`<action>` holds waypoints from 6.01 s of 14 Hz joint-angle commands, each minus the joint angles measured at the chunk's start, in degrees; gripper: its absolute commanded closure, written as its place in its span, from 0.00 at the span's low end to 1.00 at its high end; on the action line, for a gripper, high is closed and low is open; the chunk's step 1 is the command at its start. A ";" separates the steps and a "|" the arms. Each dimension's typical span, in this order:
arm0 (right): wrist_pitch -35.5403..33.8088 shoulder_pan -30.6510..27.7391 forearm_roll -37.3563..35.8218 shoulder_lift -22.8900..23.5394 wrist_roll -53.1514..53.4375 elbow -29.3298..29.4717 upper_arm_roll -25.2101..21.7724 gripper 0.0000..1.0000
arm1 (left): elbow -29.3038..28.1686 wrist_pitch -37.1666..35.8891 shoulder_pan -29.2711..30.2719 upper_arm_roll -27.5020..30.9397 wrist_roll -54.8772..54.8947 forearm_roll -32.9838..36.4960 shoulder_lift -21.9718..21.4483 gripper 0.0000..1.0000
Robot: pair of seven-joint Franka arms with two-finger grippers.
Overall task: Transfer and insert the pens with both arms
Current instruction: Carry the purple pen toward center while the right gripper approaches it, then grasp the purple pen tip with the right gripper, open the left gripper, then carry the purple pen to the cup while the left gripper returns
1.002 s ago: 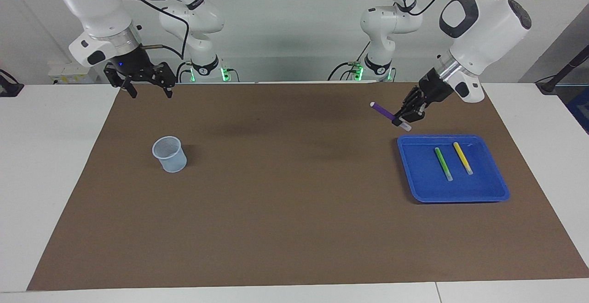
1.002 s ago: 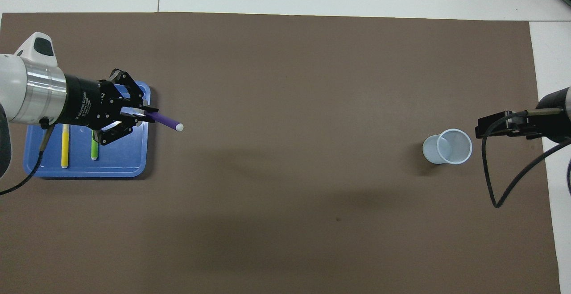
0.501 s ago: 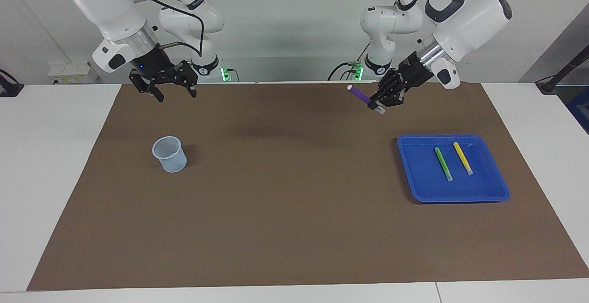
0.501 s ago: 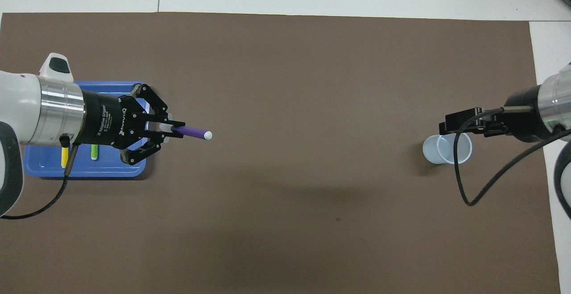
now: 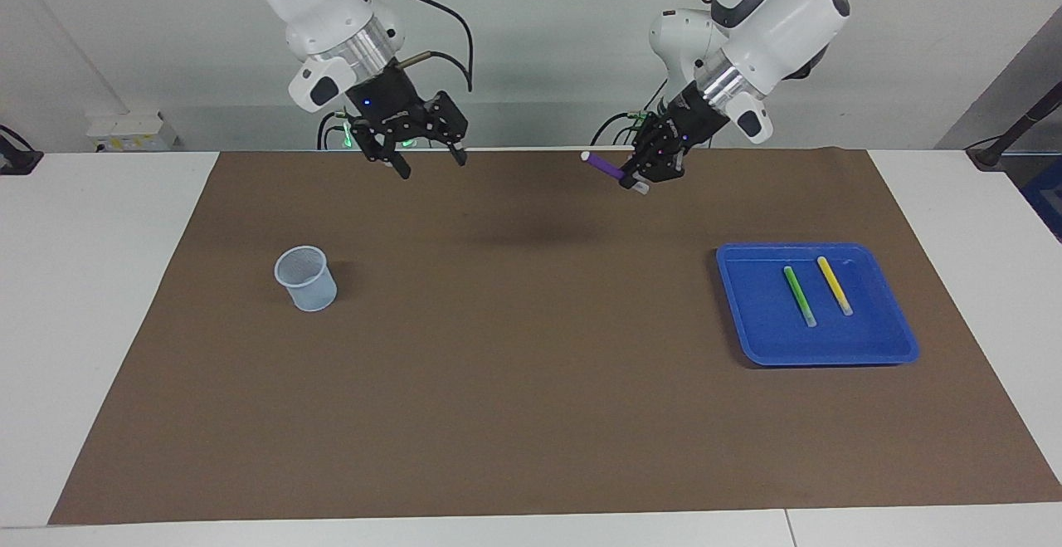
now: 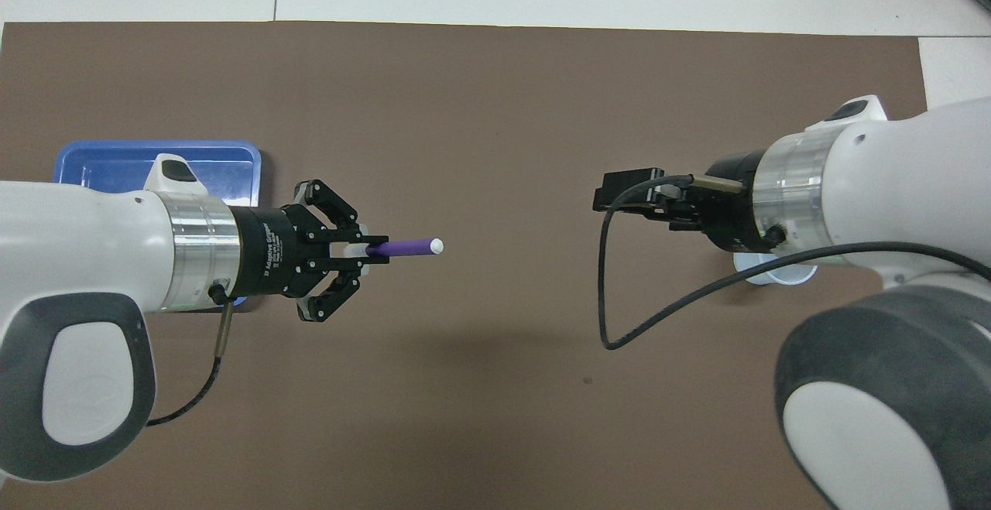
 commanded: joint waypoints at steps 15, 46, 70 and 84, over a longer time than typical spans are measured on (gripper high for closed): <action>22.80 17.91 11.83 1.72 26.08 -6.64 -0.13 0.00 | -2.81 -2.60 -0.14 1.57 -0.45 -1.94 -3.52 1.00; 27.64 20.37 11.83 4.62 24.67 -6.81 -0.13 0.94 | -2.99 -4.62 0.48 1.83 -0.18 -1.94 -4.40 1.00; 6.83 7.82 2.99 4.09 -3.51 -5.50 -0.49 1.00 | -6.67 -6.28 5.12 2.10 13.48 -1.33 -6.86 0.31; -5.42 -13.71 -28.59 2.60 -57.13 -7.77 -0.57 1.00 | -7.12 -16.76 20.50 2.10 88.73 24.42 -7.13 0.38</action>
